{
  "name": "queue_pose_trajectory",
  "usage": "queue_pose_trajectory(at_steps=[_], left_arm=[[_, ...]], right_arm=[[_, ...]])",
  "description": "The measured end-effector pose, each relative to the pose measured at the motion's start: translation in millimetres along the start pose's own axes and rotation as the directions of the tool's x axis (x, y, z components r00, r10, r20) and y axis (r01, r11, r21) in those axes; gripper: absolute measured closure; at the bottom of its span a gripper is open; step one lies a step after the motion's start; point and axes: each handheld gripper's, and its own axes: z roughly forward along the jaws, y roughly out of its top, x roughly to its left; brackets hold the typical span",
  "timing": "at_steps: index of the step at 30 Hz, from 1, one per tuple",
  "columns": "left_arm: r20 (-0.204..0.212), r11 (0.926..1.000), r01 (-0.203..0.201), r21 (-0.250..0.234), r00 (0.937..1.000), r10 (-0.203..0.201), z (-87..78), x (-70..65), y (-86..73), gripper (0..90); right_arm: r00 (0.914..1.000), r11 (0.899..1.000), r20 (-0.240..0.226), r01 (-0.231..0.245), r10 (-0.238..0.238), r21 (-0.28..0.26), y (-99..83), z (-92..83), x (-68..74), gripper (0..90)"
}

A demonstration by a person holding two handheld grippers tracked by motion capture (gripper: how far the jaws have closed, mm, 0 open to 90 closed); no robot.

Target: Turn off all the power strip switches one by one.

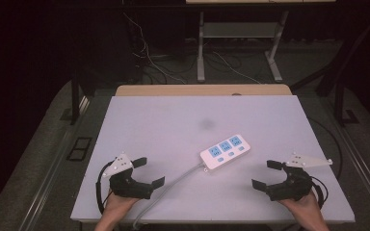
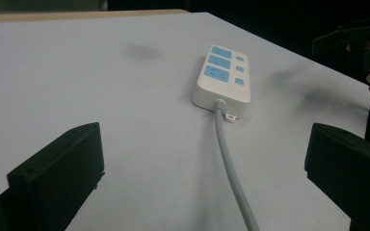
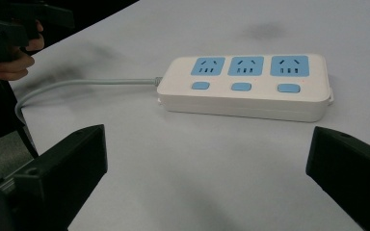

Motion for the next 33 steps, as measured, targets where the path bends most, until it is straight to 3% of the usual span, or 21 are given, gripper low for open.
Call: queue_pose_trajectory(at_steps=[33], left_arm=[[0.034, 0.9996, -0.017, 0.024, 0.9993, 0.017, 4.3, -7.0, -2.7, 0.0]], right_arm=[[0.9990, 0.999, 0.033, -0.032, 0.030, 0.040, -0.3, -1.0, -9.0, 0.5]])
